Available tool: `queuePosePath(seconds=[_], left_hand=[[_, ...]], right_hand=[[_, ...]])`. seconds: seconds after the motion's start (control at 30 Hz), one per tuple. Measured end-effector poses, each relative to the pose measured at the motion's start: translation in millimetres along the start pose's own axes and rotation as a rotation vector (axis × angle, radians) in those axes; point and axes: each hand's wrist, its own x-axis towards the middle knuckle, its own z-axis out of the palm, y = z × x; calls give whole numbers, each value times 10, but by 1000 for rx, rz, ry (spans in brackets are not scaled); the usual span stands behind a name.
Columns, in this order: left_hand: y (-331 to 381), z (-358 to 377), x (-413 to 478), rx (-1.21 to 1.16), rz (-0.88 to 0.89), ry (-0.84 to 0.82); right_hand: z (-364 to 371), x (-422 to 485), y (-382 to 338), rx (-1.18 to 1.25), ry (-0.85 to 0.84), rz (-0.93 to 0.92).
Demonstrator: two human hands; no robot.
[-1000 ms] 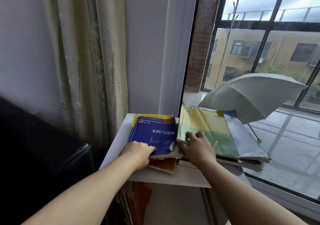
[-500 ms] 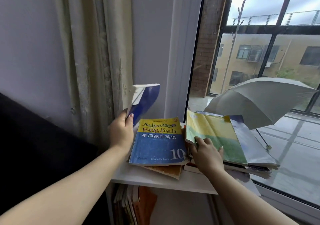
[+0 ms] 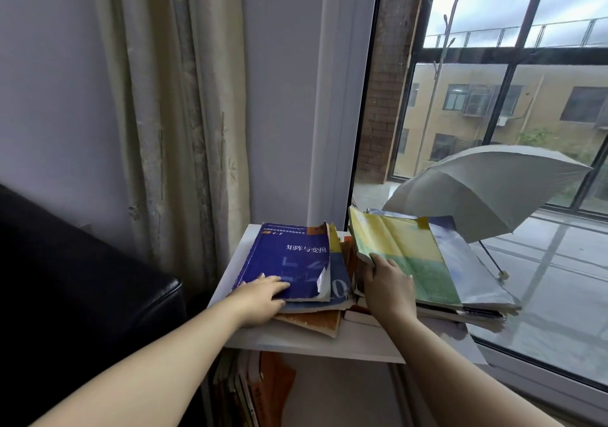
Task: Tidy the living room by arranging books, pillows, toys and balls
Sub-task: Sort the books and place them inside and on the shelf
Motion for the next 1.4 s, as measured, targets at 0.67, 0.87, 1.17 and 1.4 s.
queuePosePath(seconds=[0.67,0.87,1.17,1.4], left_hand=[[516,-1099,-812,-386,341,768],[472,-1300,-909,-1383,315,772],[71,-1099,-501,-1215,57,345],[-447,-286,14,-496,-270,-51]], right_hand=[[-677,-312,-886,444,499,-156],[-489,-337,-677,950,-7,134],[-200,110,-725,995,32,104],[530,359,-441,-70,-468,91]])
